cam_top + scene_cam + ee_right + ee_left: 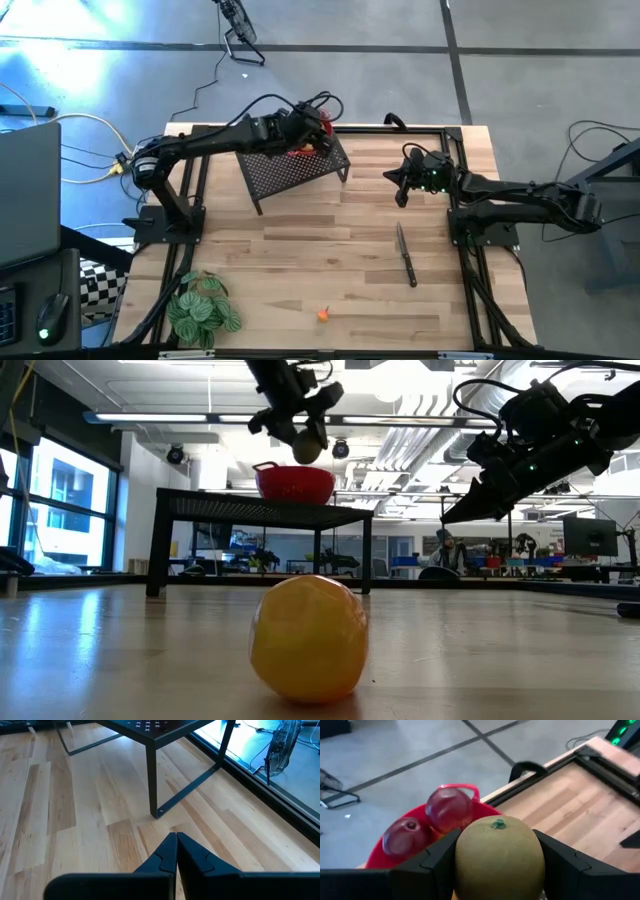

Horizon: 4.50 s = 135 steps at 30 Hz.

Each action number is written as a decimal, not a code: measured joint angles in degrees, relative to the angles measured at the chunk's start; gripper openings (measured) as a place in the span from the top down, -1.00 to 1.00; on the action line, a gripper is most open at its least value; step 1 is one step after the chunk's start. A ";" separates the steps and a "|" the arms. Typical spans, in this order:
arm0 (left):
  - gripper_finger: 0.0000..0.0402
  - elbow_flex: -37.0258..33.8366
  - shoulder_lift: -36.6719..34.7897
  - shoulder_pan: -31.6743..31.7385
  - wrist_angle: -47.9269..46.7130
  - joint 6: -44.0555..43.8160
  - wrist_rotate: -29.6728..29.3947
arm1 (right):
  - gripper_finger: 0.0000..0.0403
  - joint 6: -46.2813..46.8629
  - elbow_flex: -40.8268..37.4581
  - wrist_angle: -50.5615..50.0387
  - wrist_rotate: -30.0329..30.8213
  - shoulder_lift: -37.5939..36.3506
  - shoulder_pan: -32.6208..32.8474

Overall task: Pick & Place Fruit
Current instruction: Put the kiwi into the red strainer bowl on the shelf, then put the pear into the red strainer bowl on the shelf

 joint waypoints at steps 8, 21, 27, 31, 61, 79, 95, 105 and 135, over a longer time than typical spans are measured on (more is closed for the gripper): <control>-0.07 -0.07 1.47 -0.59 0.75 1.54 -2.54 | 0.99 0.09 0.00 -0.03 0.00 0.00 -0.01; -0.07 0.02 4.59 -1.64 2.50 3.63 -7.75 | 0.99 0.05 0.00 -0.07 -0.02 0.00 0.01; -0.07 0.02 4.62 -1.64 2.43 3.62 -8.27 | 0.99 0.03 0.00 -0.05 -0.02 0.00 -0.01; -0.07 0.02 4.62 -1.64 2.43 3.60 -8.32 | 0.99 0.03 0.00 -0.05 -0.01 0.00 0.01; -0.51 5.71 3.83 -5.07 14.30 13.72 -6.92 | 0.99 0.25 0.00 -0.05 0.00 0.00 0.00; 0.05 7.52 3.87 -18.29 13.93 18.92 -7.53 | 0.99 3.96 0.00 -0.07 -5.56 0.00 0.01; 0.25 1.92 3.87 -29.37 16.11 8.18 -7.13 | 0.99 6.69 0.00 -0.07 -12.01 0.00 0.01; 0.29 -4.85 3.87 -32.48 19.89 4.17 -7.05 | 0.99 6.69 0.00 -0.07 -11.93 0.00 0.01; 0.29 -7.37 3.87 -34.50 22.01 4.38 -0.86 | 0.99 6.06 0.00 -0.07 -11.89 0.00 0.01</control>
